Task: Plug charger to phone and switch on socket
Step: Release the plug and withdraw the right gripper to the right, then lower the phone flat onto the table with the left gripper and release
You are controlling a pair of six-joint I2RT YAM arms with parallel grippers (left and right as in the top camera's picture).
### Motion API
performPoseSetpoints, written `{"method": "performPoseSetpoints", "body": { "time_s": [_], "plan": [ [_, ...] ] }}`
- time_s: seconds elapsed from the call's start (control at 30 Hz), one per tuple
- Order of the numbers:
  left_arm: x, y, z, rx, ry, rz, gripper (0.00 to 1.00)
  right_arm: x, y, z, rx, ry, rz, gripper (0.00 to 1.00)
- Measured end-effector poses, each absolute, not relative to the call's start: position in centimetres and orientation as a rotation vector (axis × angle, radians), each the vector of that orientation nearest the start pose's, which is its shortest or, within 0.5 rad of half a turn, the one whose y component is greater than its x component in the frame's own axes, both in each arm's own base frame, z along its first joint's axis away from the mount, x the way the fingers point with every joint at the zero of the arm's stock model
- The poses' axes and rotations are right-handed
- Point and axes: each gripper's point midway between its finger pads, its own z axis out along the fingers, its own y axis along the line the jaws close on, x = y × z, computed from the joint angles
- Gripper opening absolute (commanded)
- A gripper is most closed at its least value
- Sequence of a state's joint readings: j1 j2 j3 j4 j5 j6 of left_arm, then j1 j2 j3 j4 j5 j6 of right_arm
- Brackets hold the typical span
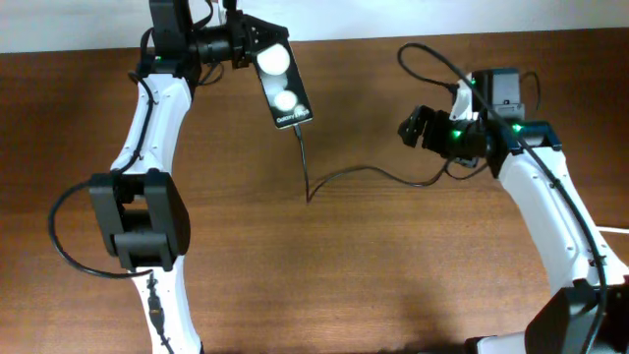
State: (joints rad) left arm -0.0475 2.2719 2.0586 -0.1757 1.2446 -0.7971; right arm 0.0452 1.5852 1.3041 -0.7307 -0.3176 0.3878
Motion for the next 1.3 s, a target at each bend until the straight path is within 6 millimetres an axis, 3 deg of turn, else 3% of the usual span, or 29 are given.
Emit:
{"method": "performPoseSetpoints", "body": {
  "time_s": [0.17, 0.23, 0.4, 0.63, 0.83, 0.9, 0.93, 1.0, 1.13, 1.3],
  "plan": [
    [57.7, -18.5, 22.6, 0.129, 2.095, -1.611, 0.0, 38.6, 11.0, 16.4, 0.147, 2.631, 0.585, 1.0],
    [58.5, -18.1, 21.8, 0.122, 2.094, -1.54, 0.0, 38.3, 11.9, 16.4, 0.105, 2.636, 0.59, 1.0],
    [59.8, -16.5, 20.5, 0.048, 2.121, -1.421, 0.0, 37.7, 12.3, 16.0, 0.091, 2.665, 0.59, 1.0],
    [58.8, -16.2, 16.5, 0.015, 2.279, -1.269, 0.0, 37.6, 12.3, 16.0, 0.091, 2.665, 0.591, 1.0],
    [57.1, -21.1, 15.2, 0.126, 2.346, -1.227, 0.0, 37.7, 12.3, 16.1, 0.09, 2.664, 0.592, 1.0],
    [56.5, -22.4, 13.0, 0.146, 2.386, -1.244, 0.0, 37.6, 12.4, 16.1, 0.085, 2.665, 0.595, 1.0],
    [56.4, -22.7, 10.9, 0.135, 2.421, -1.265, 0.0, 37.6, 12.4, 16.1, 0.083, 2.664, 0.594, 1.0],
    [56.1, -22.9, 9.3, 0.128, 2.448, -1.291, 0.0, 37.6, 12.4, 16.1, 0.07, 2.663, 0.592, 1.0],
    [55.6, -23.8, 9.4, 0.153, 2.449, -1.313, 0.0, 37.6, 12.4, 16.1, 0.064, 2.663, 0.595, 0.99],
    [54.0, -27.9, 9.2, 0.252, 2.452, -1.344, 0.0, 37.6, 12.5, 16.1, 0.061, 2.663, 0.606, 0.99]
  ]
}}
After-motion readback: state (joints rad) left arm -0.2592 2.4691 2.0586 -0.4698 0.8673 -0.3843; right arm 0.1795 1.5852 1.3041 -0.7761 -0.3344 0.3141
